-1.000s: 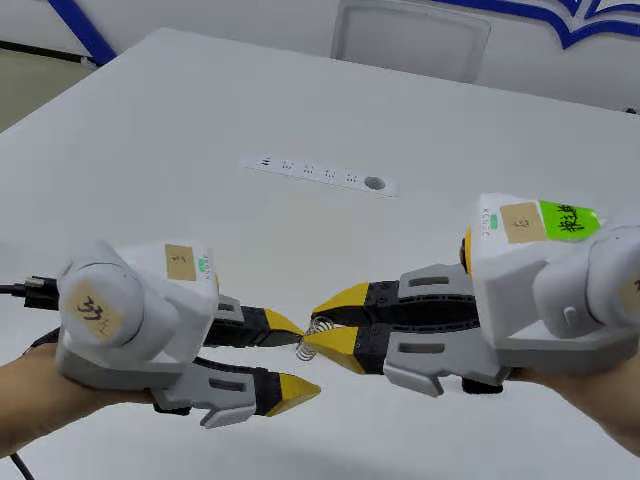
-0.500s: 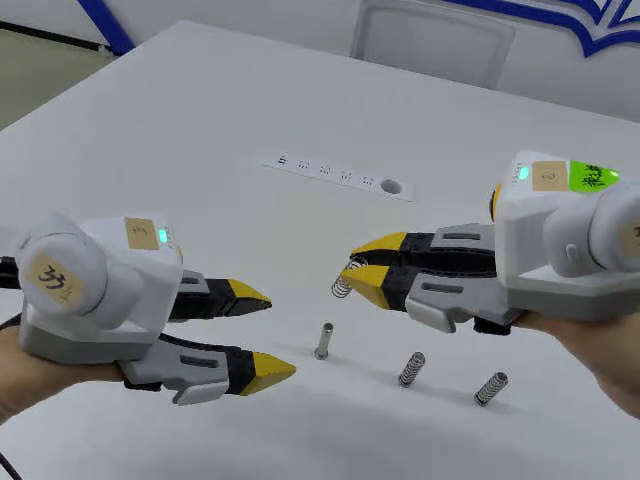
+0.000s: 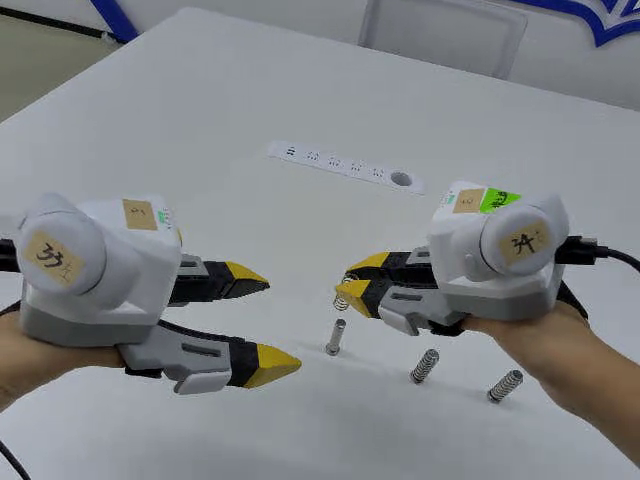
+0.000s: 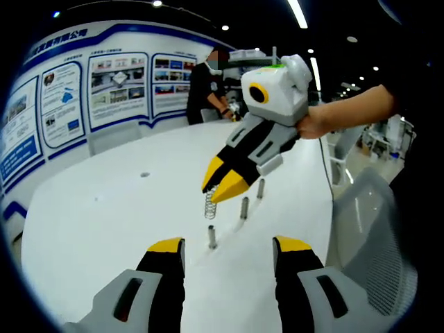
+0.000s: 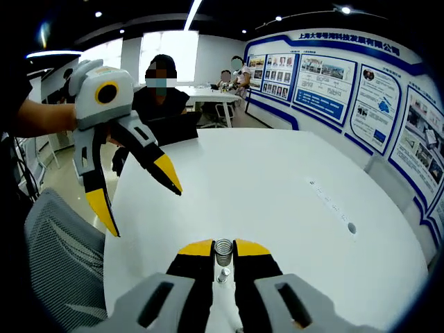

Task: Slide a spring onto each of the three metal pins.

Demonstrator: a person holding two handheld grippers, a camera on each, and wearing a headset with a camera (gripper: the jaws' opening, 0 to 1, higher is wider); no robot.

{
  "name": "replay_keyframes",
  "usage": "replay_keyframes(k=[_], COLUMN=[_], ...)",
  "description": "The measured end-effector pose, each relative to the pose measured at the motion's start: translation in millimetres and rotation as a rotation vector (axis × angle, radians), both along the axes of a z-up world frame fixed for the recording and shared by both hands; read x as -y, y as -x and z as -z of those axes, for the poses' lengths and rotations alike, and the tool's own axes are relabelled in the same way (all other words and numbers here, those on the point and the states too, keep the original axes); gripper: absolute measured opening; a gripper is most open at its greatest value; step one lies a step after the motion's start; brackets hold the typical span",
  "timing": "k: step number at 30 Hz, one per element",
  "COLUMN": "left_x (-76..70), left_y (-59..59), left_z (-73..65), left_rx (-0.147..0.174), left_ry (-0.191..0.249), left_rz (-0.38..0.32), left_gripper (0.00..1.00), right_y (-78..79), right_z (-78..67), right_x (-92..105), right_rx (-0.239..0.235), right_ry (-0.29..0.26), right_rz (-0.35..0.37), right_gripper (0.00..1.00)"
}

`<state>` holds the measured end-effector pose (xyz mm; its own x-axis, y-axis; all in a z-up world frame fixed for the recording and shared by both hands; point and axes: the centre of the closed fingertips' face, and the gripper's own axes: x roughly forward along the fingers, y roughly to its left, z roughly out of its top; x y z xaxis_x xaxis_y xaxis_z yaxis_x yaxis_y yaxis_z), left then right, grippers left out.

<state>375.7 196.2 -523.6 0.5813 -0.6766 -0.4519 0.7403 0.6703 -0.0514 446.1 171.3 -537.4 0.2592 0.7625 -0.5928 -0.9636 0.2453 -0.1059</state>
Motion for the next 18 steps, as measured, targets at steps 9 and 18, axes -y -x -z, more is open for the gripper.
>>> replay_keyframes(k=[9,18], left_x=[-3.8,-12.3], left_y=[-1.5,-9.3], left_z=[10.1,12.2], left_rx=[-0.010,-0.003], left_ry=[-0.031,-0.043], left_rz=[-0.002,-0.047], left_gripper=[0.61,0.74], right_y=[-4.3,-8.2], right_z=[20.4,32.3], right_x=[5.2,7.3], right_rx=[-0.024,-0.047], right_ry=[0.032,0.038], right_rz=[0.039,0.059], right_gripper=[0.11,0.11])
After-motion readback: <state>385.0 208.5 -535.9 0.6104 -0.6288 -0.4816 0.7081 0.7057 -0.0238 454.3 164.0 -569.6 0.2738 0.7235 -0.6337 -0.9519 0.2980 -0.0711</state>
